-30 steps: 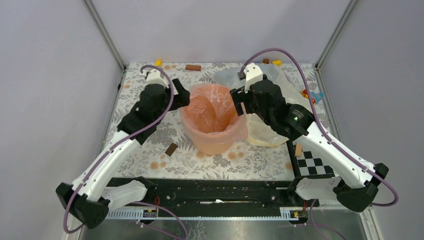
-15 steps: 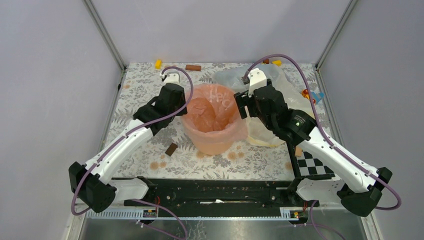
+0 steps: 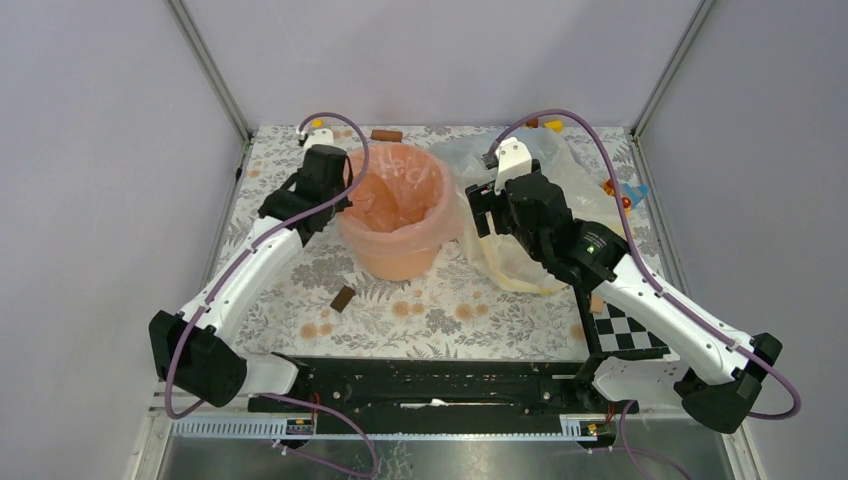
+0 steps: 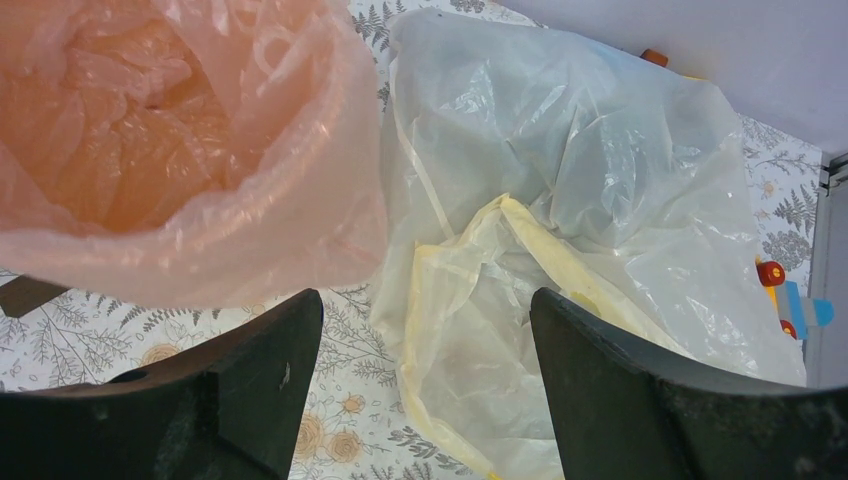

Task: Put the trash bags into the trash bin

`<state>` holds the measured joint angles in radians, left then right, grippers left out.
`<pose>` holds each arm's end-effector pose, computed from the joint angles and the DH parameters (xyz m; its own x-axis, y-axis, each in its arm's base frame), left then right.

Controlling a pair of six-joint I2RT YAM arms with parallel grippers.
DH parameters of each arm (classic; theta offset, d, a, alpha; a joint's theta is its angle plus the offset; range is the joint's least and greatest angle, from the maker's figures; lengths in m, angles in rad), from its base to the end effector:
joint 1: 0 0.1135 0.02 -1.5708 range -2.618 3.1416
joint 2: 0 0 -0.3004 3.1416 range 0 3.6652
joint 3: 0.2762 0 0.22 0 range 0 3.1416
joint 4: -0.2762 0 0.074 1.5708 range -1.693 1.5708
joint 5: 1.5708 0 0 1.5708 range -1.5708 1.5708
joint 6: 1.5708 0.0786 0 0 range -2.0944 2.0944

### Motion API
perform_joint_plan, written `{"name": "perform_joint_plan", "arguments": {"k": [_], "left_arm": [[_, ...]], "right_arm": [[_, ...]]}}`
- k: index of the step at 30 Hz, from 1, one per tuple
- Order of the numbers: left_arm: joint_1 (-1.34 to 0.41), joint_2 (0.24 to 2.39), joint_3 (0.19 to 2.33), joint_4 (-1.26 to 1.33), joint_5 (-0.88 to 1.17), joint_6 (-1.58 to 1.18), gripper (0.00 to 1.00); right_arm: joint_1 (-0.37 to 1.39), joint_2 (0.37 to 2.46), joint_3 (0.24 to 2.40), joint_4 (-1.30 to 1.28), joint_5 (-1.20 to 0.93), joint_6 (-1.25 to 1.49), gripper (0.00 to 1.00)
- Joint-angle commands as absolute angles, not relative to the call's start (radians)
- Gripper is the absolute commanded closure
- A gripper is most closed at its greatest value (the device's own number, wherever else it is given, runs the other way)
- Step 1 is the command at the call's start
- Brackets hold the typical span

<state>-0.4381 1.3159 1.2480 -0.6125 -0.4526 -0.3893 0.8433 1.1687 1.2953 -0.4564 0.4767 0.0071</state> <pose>0.2609 -0.0842 0.3587 -0.5550 -0.1169 -0.8236 -0.1480 0.9882 -0.0405 0.1871 0.1559 0.4296 -0.2180 -0.2354 -0.9471 -0.3733 0.9168 -0.1419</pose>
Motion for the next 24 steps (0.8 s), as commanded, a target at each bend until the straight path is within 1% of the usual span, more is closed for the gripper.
{"name": "perform_joint_plan", "arguments": {"k": [1,6,10,15,16,17,19,20,23,24], "left_arm": [[-0.334,1.341,1.326,-0.565,-0.410,-0.381,1.00],[-0.238,1.418,1.416,-0.545,-0.363,-0.394,1.00],[-0.205,1.489,1.510,-0.543,-0.361,-0.397,1.00],[-0.180,1.555,1.577,-0.534,-0.333,-0.400,1.00],[-0.180,1.563,1.587,-0.534,-0.326,-0.401,0.98],[-0.179,1.567,1.591,-0.534,-0.319,-0.403,0.89],[-0.179,1.567,1.591,-0.531,-0.300,-0.406,0.65],[-0.179,1.563,1.589,-0.528,-0.294,-0.409,0.55],[-0.179,1.538,1.584,-0.528,-0.279,-0.412,0.34],[-0.179,1.519,1.578,-0.528,-0.275,-0.416,0.24]], "right_arm": [[0.839,1.158,1.279,-0.391,0.465,0.025,0.18],[0.839,1.121,1.204,-0.308,0.465,0.040,0.18],[0.839,1.064,1.129,-0.230,0.453,0.058,0.17],[0.839,0.995,1.040,-0.168,0.429,0.063,0.15],[0.839,0.990,1.030,-0.167,0.426,0.064,0.15],[0.839,0.985,1.018,-0.167,0.423,0.062,0.13],[0.839,0.972,0.985,-0.157,0.435,0.057,0.11],[0.839,0.966,0.965,-0.139,0.447,0.053,0.09],[0.839,0.922,0.883,-0.068,0.453,0.019,0.01],[0.838,0.895,0.846,-0.030,0.445,0.008,0.00]]}}
